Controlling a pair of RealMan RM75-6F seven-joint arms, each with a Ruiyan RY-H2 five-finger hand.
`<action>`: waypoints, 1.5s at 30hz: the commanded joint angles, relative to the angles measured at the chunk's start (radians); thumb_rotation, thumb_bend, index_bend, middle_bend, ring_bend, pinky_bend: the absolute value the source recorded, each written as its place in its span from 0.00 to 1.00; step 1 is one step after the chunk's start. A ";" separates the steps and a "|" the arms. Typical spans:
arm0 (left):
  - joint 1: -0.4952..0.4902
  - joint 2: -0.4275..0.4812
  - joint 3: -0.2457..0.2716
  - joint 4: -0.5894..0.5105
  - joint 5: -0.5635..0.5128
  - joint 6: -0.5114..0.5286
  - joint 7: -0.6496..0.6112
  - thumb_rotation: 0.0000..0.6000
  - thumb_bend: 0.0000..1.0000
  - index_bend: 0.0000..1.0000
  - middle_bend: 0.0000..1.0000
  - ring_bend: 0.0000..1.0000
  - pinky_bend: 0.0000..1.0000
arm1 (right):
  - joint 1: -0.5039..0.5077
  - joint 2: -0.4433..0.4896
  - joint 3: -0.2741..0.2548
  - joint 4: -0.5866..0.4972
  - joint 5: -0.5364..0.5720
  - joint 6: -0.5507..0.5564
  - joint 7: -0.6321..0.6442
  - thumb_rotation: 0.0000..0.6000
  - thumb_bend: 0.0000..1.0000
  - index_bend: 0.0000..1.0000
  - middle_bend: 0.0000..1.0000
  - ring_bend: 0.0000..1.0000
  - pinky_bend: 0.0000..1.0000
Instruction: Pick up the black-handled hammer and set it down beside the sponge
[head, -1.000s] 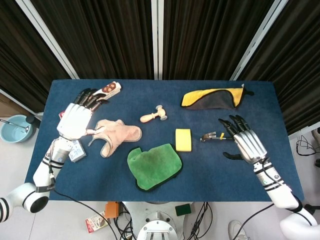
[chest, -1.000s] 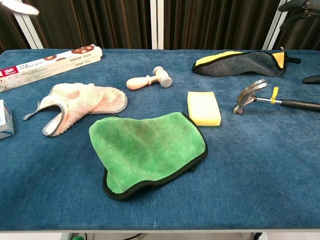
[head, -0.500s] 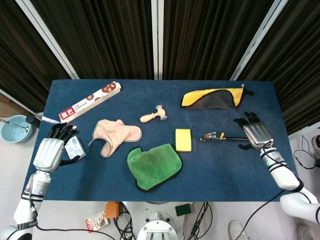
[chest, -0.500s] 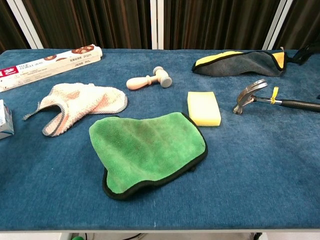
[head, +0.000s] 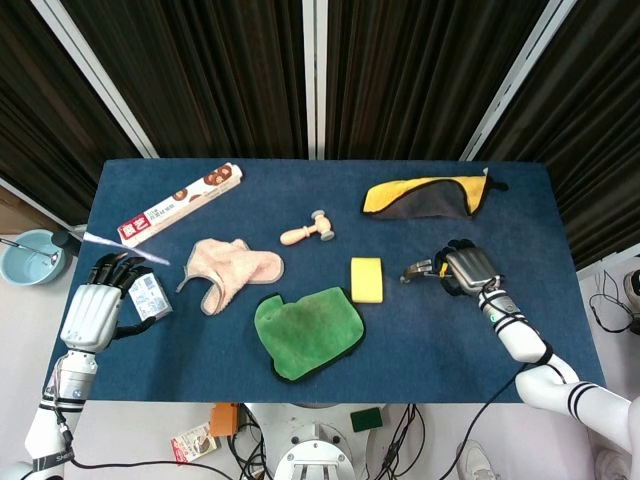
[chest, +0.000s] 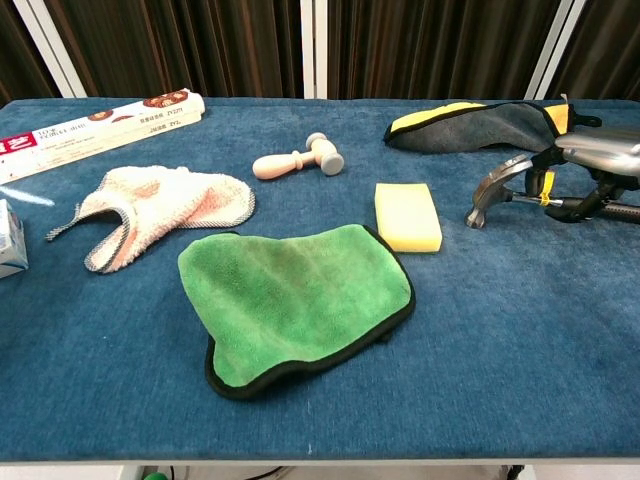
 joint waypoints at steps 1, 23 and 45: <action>-0.001 0.001 -0.004 -0.001 0.001 -0.003 0.002 1.00 0.09 0.28 0.18 0.08 0.11 | 0.006 -0.011 -0.008 0.010 -0.012 0.000 0.013 1.00 0.40 0.45 0.37 0.18 0.20; -0.004 -0.016 -0.022 0.016 0.004 -0.036 -0.003 1.00 0.09 0.28 0.18 0.08 0.11 | -0.011 -0.003 -0.029 0.011 -0.021 0.022 0.041 1.00 0.58 0.51 0.43 0.25 0.26; 0.001 -0.025 -0.018 0.031 -0.007 -0.066 -0.006 1.00 0.09 0.28 0.18 0.08 0.11 | -0.019 -0.016 -0.038 0.027 -0.058 0.081 0.053 1.00 1.00 0.62 0.50 0.34 0.37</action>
